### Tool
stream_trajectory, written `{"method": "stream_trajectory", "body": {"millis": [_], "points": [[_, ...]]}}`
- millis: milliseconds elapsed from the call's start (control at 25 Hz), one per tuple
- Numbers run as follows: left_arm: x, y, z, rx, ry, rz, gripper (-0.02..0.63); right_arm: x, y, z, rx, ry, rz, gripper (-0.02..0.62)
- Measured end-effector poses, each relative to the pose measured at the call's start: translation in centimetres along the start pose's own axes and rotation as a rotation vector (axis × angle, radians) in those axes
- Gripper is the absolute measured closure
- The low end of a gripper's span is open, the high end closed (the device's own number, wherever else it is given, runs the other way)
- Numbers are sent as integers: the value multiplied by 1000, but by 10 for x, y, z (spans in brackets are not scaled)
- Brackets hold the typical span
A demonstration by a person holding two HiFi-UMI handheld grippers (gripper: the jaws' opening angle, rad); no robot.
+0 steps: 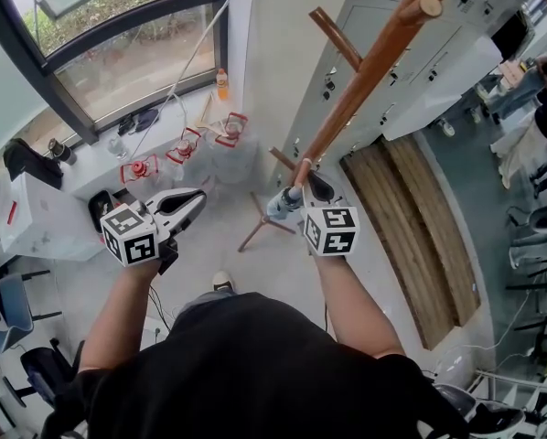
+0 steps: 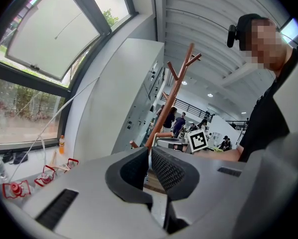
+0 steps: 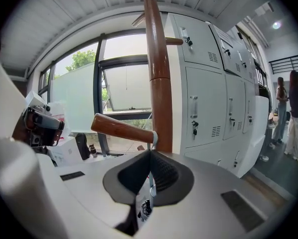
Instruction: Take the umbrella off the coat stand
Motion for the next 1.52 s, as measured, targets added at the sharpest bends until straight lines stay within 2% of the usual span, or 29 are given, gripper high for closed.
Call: {"method": "stream_trajectory", "body": {"millis": [560,1200,1520], "points": [[8,-10,20,-34,4,28,569,-14,-18,-5,-78,-10,37,582],[8,-13,61,-112,18,87,569,-32,-51,-19,-230,-36,58,581],[11,-25,85,-170,36,112,569,-48,-71,-25,-309,-48,102,581]]}}
Point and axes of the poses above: the fingertips, and each gripper's own axes: y forward along the fingers, z to its right, x out of its underside, the point moved 1 cm from there along -y, backward along the fingers, and after that the axes turned 10 degrees about z, right-handed, at the moved point
